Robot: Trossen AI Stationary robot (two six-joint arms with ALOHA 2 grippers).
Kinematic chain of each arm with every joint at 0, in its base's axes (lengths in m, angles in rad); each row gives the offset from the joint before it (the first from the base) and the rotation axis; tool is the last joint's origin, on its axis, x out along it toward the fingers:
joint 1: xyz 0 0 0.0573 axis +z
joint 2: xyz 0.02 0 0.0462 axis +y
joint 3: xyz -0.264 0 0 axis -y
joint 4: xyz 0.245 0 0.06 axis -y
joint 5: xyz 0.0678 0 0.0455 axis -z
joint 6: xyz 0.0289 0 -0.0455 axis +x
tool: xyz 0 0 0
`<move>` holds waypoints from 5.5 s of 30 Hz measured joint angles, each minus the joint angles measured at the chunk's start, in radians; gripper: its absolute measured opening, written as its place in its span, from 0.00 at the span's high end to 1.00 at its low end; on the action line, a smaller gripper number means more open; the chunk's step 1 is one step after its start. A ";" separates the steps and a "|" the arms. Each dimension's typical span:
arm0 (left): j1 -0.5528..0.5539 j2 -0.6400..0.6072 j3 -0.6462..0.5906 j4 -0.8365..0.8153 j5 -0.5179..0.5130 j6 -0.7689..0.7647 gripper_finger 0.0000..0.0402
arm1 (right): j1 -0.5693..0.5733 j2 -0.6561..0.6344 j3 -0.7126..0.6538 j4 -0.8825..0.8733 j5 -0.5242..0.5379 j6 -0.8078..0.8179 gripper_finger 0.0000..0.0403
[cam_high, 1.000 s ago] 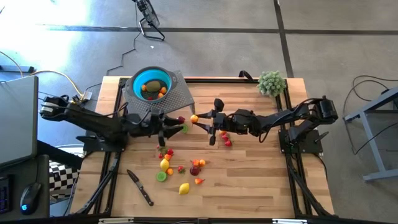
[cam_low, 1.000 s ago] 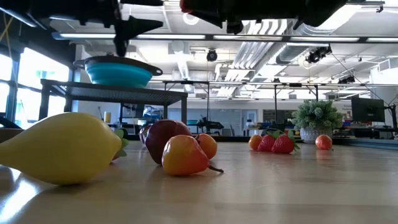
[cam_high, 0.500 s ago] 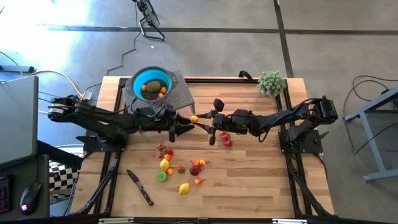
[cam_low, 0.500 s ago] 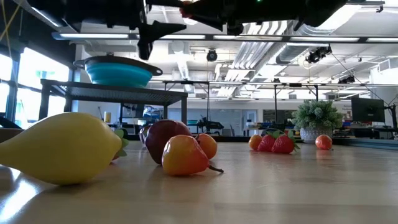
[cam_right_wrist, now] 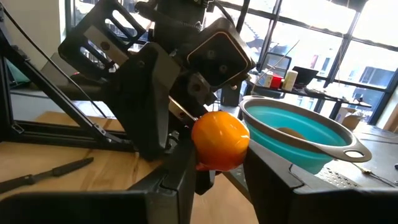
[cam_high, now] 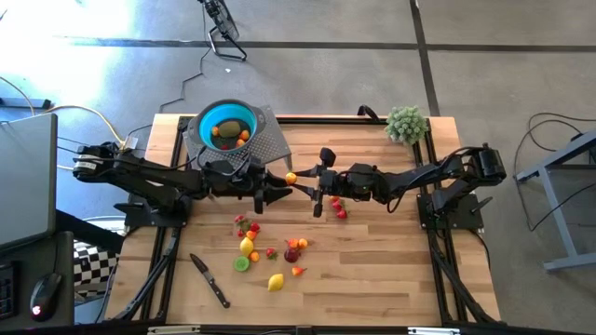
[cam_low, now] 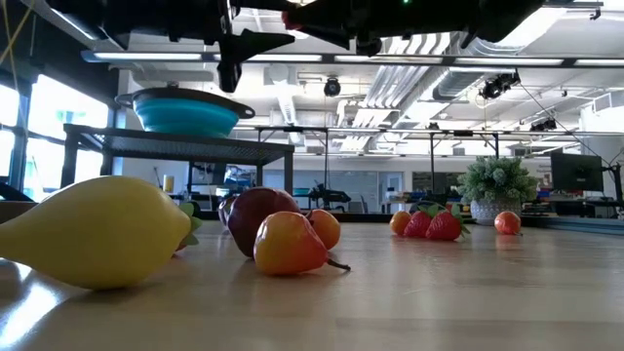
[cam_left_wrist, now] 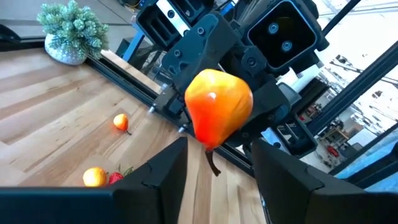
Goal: Pick & Place Fruit
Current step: Put the orange pear into the blue strainer bowl on the shelf
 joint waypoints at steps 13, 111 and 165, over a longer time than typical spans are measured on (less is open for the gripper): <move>0.000 0.000 0.000 -0.004 -0.032 0.029 0.94 | 0.000 0.000 0.000 -0.001 -0.002 0.000 0.72; 0.752 -0.190 0.301 -1.209 -0.158 0.307 0.96 | -0.003 -0.160 0.000 -0.457 0.438 0.216 0.27; 0.363 -0.526 0.144 -0.962 0.030 0.476 0.97 | -0.003 -0.160 0.000 -0.516 0.436 0.212 0.27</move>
